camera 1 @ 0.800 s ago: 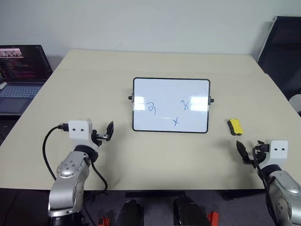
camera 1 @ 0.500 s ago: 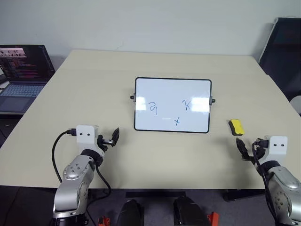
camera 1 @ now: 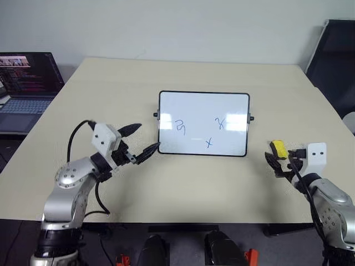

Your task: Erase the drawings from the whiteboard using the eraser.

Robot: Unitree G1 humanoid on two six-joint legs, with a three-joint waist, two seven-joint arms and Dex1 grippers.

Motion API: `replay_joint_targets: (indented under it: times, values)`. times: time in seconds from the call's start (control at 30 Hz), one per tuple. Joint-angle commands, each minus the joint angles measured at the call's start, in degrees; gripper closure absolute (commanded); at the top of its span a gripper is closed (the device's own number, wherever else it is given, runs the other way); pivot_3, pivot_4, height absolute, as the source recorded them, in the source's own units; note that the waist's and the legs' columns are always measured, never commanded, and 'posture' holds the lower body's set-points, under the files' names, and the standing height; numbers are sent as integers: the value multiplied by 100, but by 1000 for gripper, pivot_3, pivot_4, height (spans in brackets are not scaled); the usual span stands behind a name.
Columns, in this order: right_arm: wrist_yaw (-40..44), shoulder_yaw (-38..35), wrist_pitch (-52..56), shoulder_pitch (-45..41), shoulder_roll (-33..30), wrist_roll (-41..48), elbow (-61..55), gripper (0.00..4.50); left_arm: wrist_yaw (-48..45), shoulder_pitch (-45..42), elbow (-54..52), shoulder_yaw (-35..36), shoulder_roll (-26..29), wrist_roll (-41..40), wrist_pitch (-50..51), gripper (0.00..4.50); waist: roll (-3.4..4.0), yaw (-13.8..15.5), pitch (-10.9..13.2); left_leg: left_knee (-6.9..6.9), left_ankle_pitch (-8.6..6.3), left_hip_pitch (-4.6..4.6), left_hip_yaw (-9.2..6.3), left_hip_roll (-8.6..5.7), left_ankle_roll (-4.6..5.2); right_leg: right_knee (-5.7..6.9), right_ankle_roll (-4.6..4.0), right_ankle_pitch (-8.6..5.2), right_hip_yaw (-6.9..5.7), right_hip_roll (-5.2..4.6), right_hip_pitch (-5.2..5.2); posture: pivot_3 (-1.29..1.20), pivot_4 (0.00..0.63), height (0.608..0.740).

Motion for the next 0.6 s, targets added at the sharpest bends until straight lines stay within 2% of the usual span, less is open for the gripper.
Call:
replay_joint_targets:
  times: [0.03,0.3,0.43,0.6]
  values:
    - [-398,-378,651,-413,16,231,-402,37,-901,-537,185,-416,268,-128,34,0,1,-1,1,-1,0,0,-1,0,0,0,0,0,-1,0,0,0,150,740]
    - [-561,-352,959,-977,-118,57,183,37,-1706,-1825,291,-1255,179,-225,678,0,1,-2,2,-15,0,-3,-4,1,1,0,5,-4,-3,6,-2,0,150,740]
    - [-404,-32,517,-1337,-228,-251,1116,37,-1554,-2503,610,-1567,-378,11,483,0,1,1,2,-12,1,-3,-4,0,2,1,8,-2,-2,6,0,0,150,740]
    - [-293,106,204,-1518,-205,-444,1668,37,-1523,-2523,522,-1538,-464,25,564,0,7,-38,4,-11,1,1,-5,3,3,9,36,13,3,14,1,0,150,740]
